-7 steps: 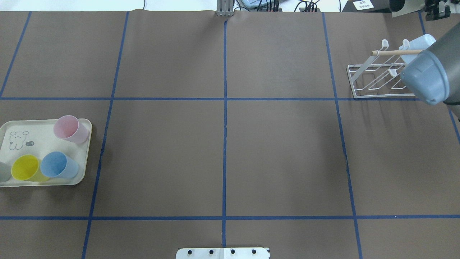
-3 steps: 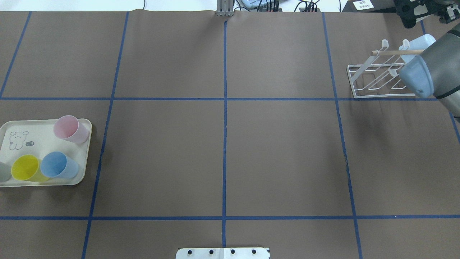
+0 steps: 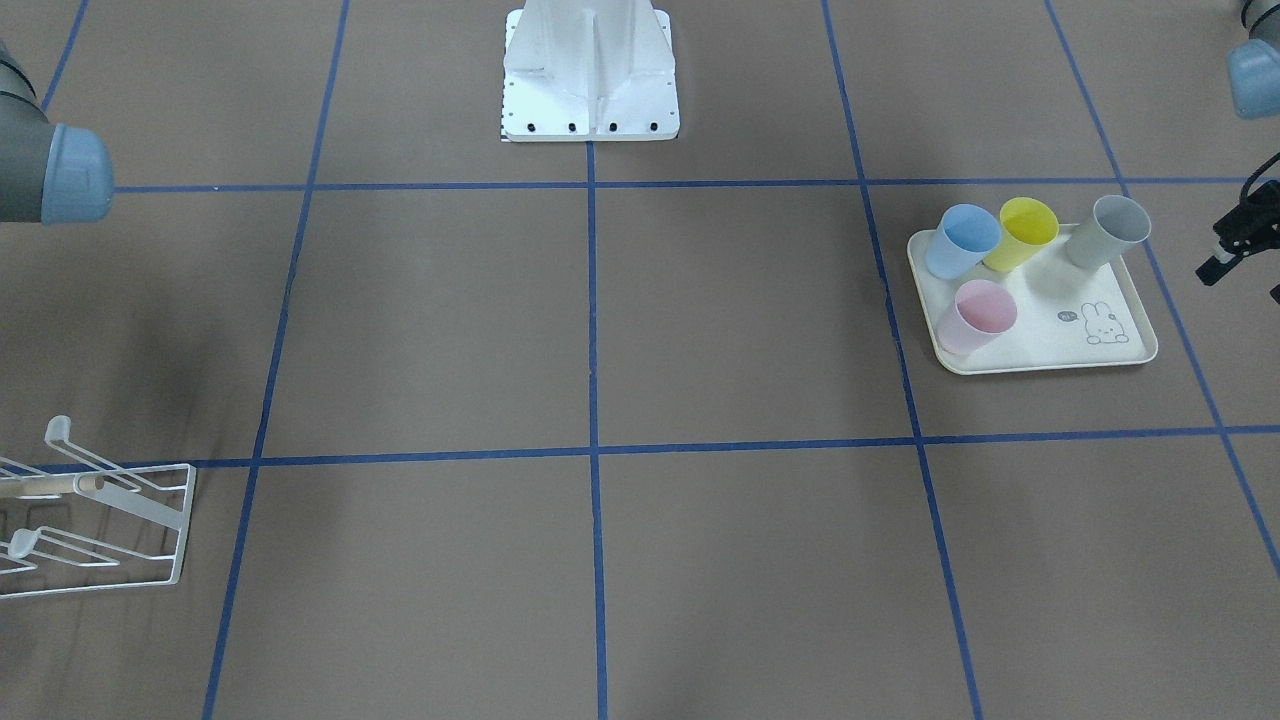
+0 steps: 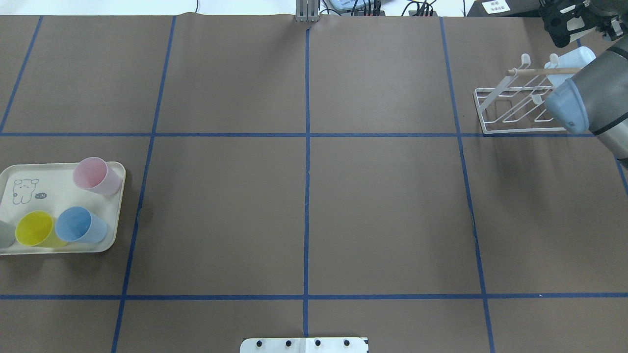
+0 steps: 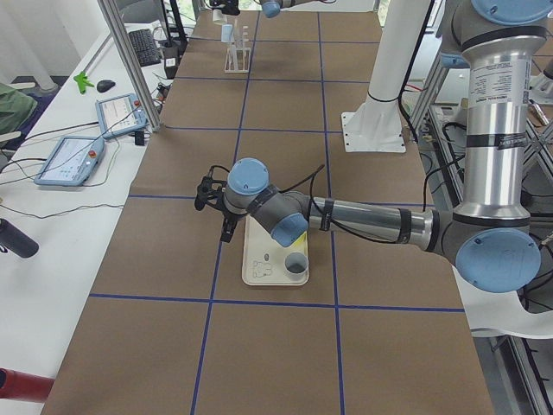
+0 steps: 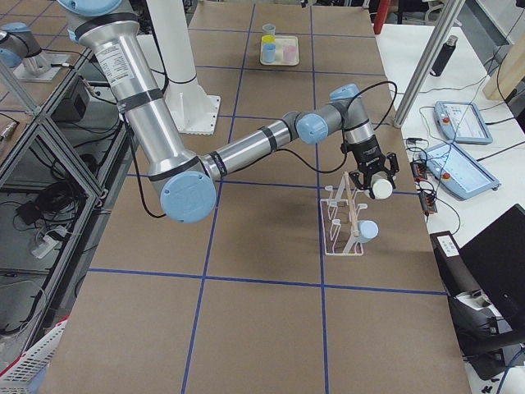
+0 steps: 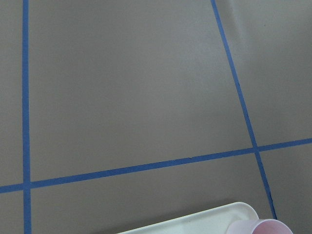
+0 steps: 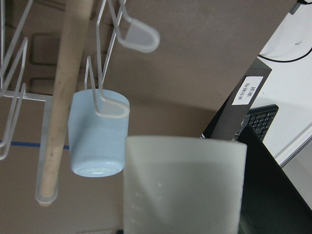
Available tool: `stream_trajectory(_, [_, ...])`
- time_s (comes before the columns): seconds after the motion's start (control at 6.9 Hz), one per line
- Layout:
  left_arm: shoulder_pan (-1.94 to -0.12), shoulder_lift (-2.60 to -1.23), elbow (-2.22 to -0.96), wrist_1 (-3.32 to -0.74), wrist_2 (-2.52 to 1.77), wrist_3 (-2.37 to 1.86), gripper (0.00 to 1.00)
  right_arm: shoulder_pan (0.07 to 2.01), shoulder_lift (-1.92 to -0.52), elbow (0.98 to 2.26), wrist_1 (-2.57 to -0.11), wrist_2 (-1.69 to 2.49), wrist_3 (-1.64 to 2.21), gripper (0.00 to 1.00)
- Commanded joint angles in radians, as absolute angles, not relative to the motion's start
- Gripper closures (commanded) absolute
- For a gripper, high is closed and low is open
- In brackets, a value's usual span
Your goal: Transfer IKEA cup to right arm and place on rack
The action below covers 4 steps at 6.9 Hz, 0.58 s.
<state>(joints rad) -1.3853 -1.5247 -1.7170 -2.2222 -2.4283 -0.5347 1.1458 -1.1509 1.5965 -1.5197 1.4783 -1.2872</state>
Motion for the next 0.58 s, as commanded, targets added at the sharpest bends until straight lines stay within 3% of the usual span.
stream_trajectory(0.0, [-1.385, -1.525, -1.717, -2.223, -2.427, -0.535, 0.0, 1.14, -1.151, 1.563, -1.514, 1.476, -1.289, 0.61])
stream_trajectory(0.43, [-1.384, -1.525, -1.717, -2.221, -2.427, -0.537, 0.0, 1.112, -1.154, 1.542, -1.513, 1.47, -1.287, 0.58])
